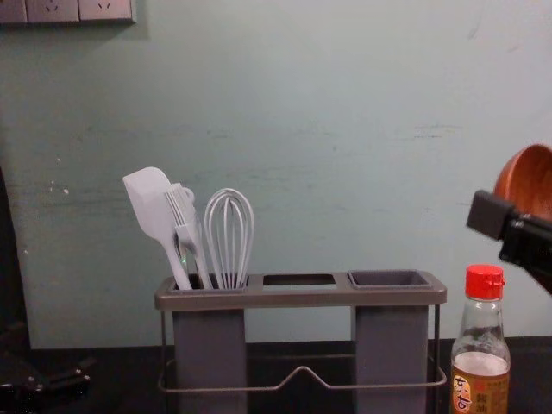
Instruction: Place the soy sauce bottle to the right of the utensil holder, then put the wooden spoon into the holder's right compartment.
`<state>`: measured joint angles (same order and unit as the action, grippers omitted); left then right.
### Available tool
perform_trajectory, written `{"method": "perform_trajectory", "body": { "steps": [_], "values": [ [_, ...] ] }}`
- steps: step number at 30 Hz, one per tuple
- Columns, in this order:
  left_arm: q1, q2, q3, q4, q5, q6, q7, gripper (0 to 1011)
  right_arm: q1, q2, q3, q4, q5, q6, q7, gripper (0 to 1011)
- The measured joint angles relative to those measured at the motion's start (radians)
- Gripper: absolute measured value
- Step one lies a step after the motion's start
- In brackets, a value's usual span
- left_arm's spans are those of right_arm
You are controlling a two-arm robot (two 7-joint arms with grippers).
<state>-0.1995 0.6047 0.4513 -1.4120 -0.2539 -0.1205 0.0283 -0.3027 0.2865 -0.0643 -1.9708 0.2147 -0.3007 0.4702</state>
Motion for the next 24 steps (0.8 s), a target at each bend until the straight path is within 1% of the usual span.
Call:
{"method": "perform_trajectory", "body": {
  "steps": [4, 24],
  "values": [
    [0.0, 0.0, 0.0, 0.0, 0.0, 0.0, 0.0, 1005, -0.008, -0.015, -0.001, 0.007, -0.007, -0.033, -0.032, 838],
    [0.0, 0.0, 0.0, 0.0, 0.0, 0.0, 0.0, 1005, -0.006, -0.011, 0.0, 0.006, -0.007, -0.03, -0.023, 838]
  ]
}}
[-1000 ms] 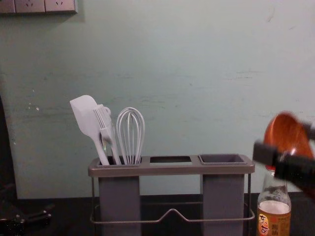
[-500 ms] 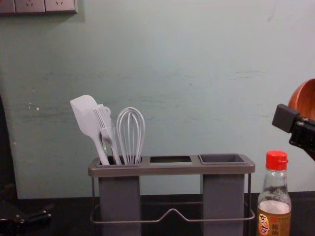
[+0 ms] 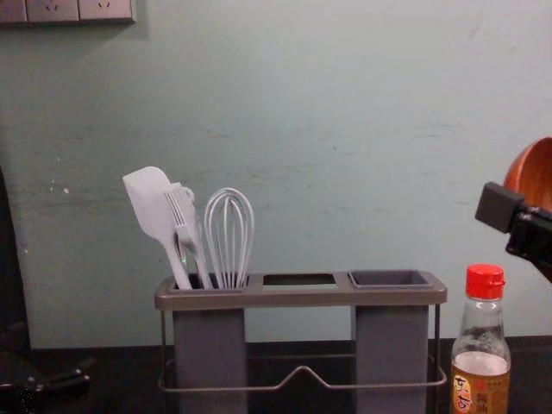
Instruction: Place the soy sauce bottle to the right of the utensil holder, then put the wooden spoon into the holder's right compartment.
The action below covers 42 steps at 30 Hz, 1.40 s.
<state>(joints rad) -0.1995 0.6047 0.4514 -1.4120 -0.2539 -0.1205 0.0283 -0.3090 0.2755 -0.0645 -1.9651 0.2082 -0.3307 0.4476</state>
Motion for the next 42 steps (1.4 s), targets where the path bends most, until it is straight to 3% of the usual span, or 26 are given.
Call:
{"method": "perform_trajectory", "body": {
  "steps": [6, 10, 13, 15, 19, 25, 31, 42],
  "values": [
    [0.0, 0.0, 0.0, 0.0, 0.0, 0.0, 0.0, 1005, 0.027, 0.024, -0.014, -0.002, 0.015, 0.003, 0.011, 838],
    [0.0, 0.0, 0.0, 0.0, 0.0, 0.0, 0.0, 1005, 0.096, 0.035, -0.039, 0.009, 0.03, 0.047, 0.021, 838],
    [0.0, 0.0, 0.0, 0.0, 0.0, 0.0, 0.0, 1005, 0.166, 0.034, -0.065, 0.035, 0.037, 0.085, 0.025, 838],
    [0.0, 0.0, 0.0, 0.0, 0.0, 0.0, 0.0, 1005, 0.245, 0.025, -0.095, 0.076, 0.041, 0.116, 0.026, 838],
    [0.0, 0.0, 0.0, 0.0, 0.0, 0.0, 0.0, 1005, 0.349, 0.001, -0.134, 0.151, 0.041, 0.127, 0.027, 838],
    [0.0, 0.0, 0.0, 0.0, 0.0, 0.0, 0.0, 1005, 0.472, -0.035, -0.186, 0.264, 0.034, 0.095, 0.034, 838],
    [0.0, 0.0, 0.0, 0.0, 0.0, 0.0, 0.0, 1005, 0.598, -0.08, -0.231, 0.401, 0.028, 0.023, 0.04, 838],
    [0.0, 0.0, 0.0, 0.0, 0.0, 0.0, 0.0, 1005, 0.694, -0.123, -0.246, 0.516, 0.03, -0.096, 0.004, 838]
  ]
}}
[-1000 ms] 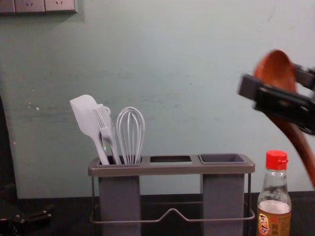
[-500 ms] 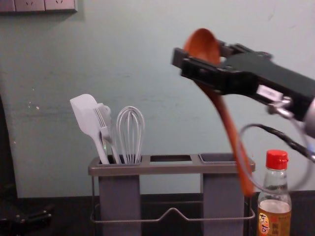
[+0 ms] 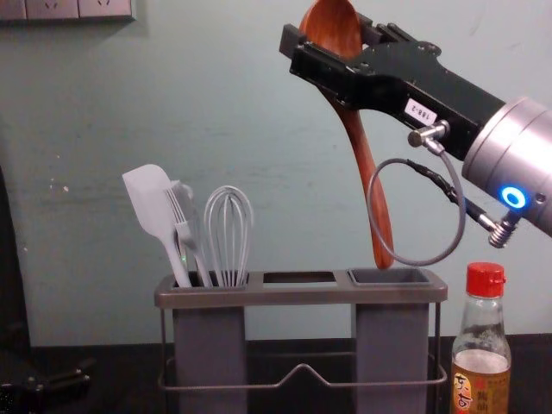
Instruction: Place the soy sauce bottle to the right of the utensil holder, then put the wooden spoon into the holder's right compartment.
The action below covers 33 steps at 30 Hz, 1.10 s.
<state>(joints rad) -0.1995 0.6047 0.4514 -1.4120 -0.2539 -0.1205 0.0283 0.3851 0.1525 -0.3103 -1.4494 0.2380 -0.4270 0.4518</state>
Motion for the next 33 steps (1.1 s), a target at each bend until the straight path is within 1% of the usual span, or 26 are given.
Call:
{"method": "perform_trajectory", "body": {
  "steps": [3, 4, 7, 12, 15, 20, 21, 26, 33],
  "values": [
    [0.0, 0.0, 0.0, 0.0, 0.0, 0.0, 0.0, 1005, 0.022, -0.008, -0.001, 0.037, -0.005, -0.036, -0.011, 838],
    [0.0, 0.0, 0.0, 0.0, 0.0, 0.0, 0.0, 1005, 0.03, -0.013, 0.0, 0.055, -0.014, -0.051, -0.022, 838],
    [0.0, 0.0, 0.0, 0.0, 0.0, 0.0, 0.0, 1005, 0.039, -0.021, 0.005, 0.082, -0.027, -0.071, -0.04, 838],
    [0.0, 0.0, 0.0, 0.0, 0.0, 0.0, 0.0, 1005, 0.057, -0.046, 0.026, 0.146, -0.042, -0.12, -0.072, 838],
    [0.0, 0.0, 0.0, 0.0, 0.0, 0.0, 0.0, 1005, 0.06, -0.065, 0.041, 0.179, -0.032, -0.144, -0.075, 838],
    [0.0, 0.0, 0.0, 0.0, 0.0, 0.0, 0.0, 1005, 0.061, -0.085, 0.058, 0.218, -0.023, -0.182, -0.077, 838],
    [0.0, 0.0, 0.0, 0.0, 0.0, 0.0, 0.0, 1005, 0.061, -0.092, 0.063, 0.235, -0.019, -0.199, -0.076, 838],
    [0.0, 0.0, 0.0, 0.0, 0.0, 0.0, 0.0, 1005, 0.058, -0.112, 0.075, 0.286, -0.008, -0.251, -0.062, 838],
    [0.0, 0.0, 0.0, 0.0, 0.0, 0.0, 0.0, 1005, 0.042, -0.124, 0.089, 0.323, -0.007, -0.282, -0.044, 838]
  ]
}}
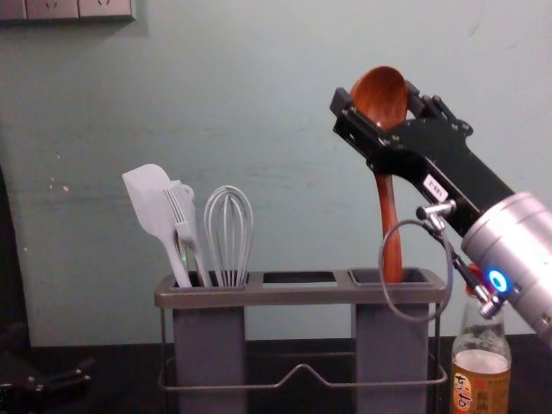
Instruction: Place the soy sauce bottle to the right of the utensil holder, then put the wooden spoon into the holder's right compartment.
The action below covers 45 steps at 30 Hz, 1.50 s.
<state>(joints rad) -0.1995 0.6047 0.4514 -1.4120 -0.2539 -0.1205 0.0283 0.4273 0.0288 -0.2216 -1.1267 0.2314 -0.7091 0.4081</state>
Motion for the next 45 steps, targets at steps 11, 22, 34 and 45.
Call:
{"method": "perform_trajectory", "body": {
  "steps": [11, 22, 34, 45],
  "values": [
    [0.0, 0.0, 0.0, 0.0, 0.0, 0.0, 0.0, 1005, -0.02, -0.017, 0.02, 0.013, -0.003, -0.011, 0.01, 942],
    [0.0, 0.0, 0.0, 0.0, 0.0, 0.0, 0.0, 1005, -0.025, -0.031, 0.031, -0.014, -0.004, -0.008, 0.008, 1002],
    [0.0, 0.0, 0.0, 0.0, 0.0, 0.0, 0.0, 1005, -0.025, -0.032, 0.035, -0.016, -0.004, -0.006, 0.01, 1002],
    [0.0, 0.0, 0.0, 0.0, 0.0, 0.0, 0.0, 1005, -0.034, -0.028, 0.042, -0.034, -0.004, -0.005, 0.011, 1003]
  ]
}}
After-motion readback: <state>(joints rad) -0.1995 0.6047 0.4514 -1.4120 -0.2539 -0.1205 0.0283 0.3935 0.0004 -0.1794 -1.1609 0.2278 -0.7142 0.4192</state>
